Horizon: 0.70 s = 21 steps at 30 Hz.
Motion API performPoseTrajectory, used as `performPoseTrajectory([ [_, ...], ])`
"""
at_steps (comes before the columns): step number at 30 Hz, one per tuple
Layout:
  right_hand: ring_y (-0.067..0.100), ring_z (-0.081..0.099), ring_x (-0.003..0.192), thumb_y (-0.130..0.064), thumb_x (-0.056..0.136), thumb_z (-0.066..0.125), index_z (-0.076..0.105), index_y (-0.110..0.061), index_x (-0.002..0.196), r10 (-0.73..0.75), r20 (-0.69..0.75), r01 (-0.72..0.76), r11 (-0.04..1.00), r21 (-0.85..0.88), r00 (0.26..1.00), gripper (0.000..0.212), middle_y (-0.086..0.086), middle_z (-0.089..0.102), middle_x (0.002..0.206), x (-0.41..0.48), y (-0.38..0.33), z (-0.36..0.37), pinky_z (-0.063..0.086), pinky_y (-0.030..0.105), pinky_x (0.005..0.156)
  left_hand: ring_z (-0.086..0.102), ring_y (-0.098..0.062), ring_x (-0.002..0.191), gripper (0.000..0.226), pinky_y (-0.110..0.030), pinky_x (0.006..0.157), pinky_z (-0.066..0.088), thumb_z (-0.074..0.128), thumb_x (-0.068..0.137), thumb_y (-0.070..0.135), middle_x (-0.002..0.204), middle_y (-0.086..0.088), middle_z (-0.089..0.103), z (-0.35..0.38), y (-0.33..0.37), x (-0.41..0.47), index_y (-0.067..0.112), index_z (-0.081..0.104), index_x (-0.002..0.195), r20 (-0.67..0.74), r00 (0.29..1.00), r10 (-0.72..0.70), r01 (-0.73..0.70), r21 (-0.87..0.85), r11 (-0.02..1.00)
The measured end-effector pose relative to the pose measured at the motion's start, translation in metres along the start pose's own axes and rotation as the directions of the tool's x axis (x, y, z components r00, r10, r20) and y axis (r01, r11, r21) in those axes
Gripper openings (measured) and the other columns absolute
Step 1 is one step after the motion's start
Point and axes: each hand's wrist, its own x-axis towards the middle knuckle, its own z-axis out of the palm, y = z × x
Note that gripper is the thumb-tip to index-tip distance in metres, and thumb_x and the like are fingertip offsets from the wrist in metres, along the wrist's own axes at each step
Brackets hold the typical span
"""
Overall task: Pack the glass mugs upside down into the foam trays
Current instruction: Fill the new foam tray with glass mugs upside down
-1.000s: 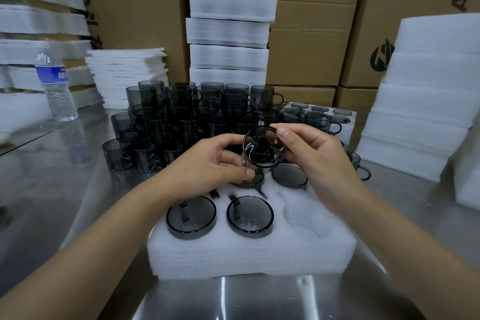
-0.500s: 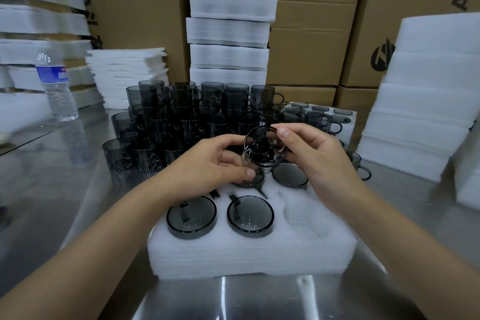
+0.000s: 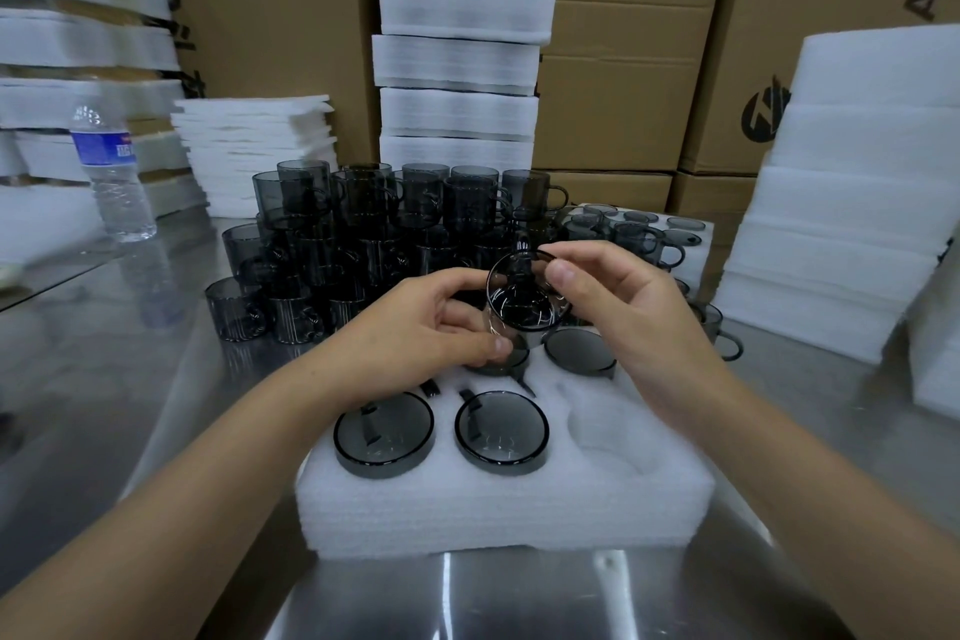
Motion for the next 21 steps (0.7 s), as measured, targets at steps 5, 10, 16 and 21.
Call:
performPoseTrajectory([
  [5,-0.003,0.056,0.111,-0.052,0.06,0.081,0.051,-0.043,0.122,-0.005,0.128,0.038,0.964,-0.261,0.992,0.07,-0.018,0.06,0.116,-0.004,0.003,0.0,0.049,0.018,0.09,0.072,-0.016,0.087,0.077,-0.021,0.08,0.053,0.078,0.059,0.045,0.083,-0.001,0.074,0.0,0.003,-0.002,0.022,0.051,0.127,-0.012,1.0,0.004,-0.003,0.086,0.996],
  [10,0.0,0.064,0.099,-0.05,0.057,0.082,0.056,-0.043,0.111,0.064,0.133,-0.021,0.953,-0.301,0.989,0.06,-0.02,0.066,0.106,0.002,-0.006,-0.014,0.052,0.026,0.088,0.071,-0.014,0.087,0.064,-0.022,0.085,0.052,0.08,0.054,0.039,0.088,0.0,0.075,0.0,0.005,-0.003,0.033,0.057,0.113,-0.003,1.0,0.004,-0.004,0.077,0.997],
  [16,0.013,0.068,0.096,-0.035,0.058,0.084,0.062,-0.031,0.105,0.189,0.361,-0.104,0.965,-0.242,0.913,0.052,-0.007,0.071,0.103,0.007,-0.03,-0.046,0.052,0.022,0.078,0.071,-0.013,0.089,0.044,-0.018,0.077,0.053,0.075,0.072,0.022,0.093,-0.002,0.075,0.002,0.008,-0.005,0.021,0.061,0.114,-0.006,1.0,-0.012,0.012,0.085,0.996],
  [21,0.019,0.067,0.099,-0.035,0.056,0.086,0.063,-0.037,0.104,0.393,0.595,-0.163,0.9,-0.403,0.701,0.054,-0.001,0.07,0.106,0.002,-0.044,-0.065,0.055,0.034,0.086,0.071,-0.013,0.088,0.027,-0.017,0.073,0.052,0.068,0.084,0.011,0.093,-0.002,0.075,0.002,0.008,-0.005,0.021,0.063,0.109,-0.009,1.0,-0.021,0.022,0.081,0.997],
])
